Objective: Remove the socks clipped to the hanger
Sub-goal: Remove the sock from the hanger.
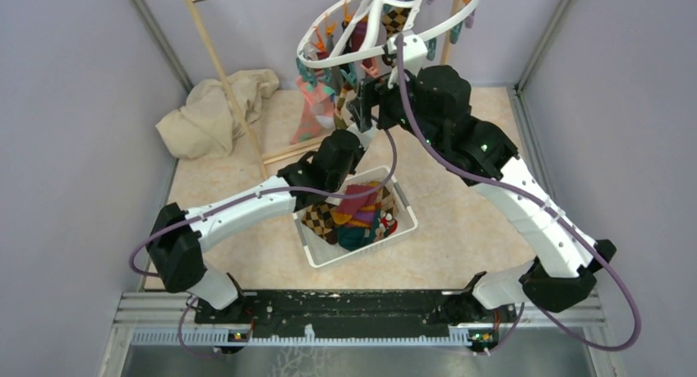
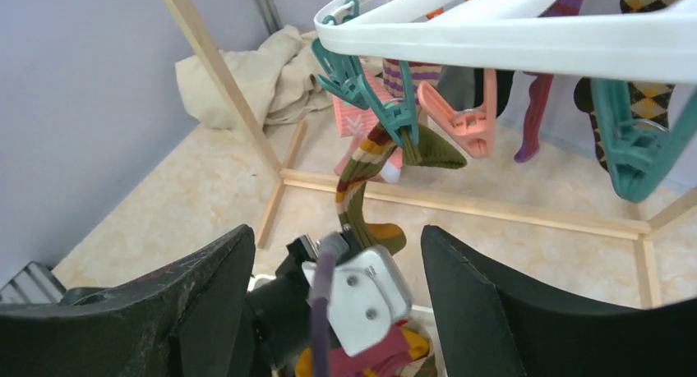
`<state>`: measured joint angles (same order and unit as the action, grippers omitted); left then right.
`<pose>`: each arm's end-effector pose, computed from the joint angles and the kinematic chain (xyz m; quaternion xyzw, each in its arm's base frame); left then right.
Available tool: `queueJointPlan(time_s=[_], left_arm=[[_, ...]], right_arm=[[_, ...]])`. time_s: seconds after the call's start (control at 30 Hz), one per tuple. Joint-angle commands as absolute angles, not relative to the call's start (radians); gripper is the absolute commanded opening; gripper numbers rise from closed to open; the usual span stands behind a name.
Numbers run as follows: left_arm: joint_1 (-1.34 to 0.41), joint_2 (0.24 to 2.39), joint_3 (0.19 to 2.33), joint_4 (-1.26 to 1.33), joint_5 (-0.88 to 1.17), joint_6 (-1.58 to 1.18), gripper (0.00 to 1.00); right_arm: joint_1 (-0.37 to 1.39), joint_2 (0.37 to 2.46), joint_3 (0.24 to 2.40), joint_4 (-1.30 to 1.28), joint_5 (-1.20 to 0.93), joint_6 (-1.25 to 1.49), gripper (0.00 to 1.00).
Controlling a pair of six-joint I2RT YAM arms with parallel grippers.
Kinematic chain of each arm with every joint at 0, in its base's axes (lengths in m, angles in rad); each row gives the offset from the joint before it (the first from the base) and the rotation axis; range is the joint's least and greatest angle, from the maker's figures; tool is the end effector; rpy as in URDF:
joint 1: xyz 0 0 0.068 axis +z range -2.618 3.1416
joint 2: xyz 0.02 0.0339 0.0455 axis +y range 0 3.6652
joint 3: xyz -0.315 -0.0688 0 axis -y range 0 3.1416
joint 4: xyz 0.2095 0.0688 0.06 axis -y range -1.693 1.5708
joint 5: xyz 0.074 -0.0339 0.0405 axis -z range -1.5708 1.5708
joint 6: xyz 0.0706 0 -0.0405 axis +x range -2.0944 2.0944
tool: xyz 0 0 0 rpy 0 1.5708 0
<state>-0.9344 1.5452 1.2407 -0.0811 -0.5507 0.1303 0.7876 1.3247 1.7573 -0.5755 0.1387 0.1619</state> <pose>0.2402 -0.2628 0.3724 0.2743 0.7649 -0.0028 0.5829 0.1838 0.1708 0.5408 -0.1889 0.7313 0.2520 0.6049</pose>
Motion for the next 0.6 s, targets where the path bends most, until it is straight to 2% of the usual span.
queueJointPlan(time_s=[0.0, 0.23, 0.57], left_arm=[[-0.948, 1.573, 1.278, -0.13, -0.659, 0.18, 0.0], [-0.955, 1.572, 1.248, -0.14, -0.725, 0.199, 0.0], [-0.965, 1.507, 1.204, -0.159, -0.763, 0.203, 0.0]], right_arm=[[0.829, 1.377, 1.859, -0.535, 0.253, 0.105, 0.74], [0.835, 1.441, 1.902, -0.507, 0.243, 0.114, 0.66], [0.833, 1.566, 2.01, -0.509, 0.283, 0.07, 0.65]])
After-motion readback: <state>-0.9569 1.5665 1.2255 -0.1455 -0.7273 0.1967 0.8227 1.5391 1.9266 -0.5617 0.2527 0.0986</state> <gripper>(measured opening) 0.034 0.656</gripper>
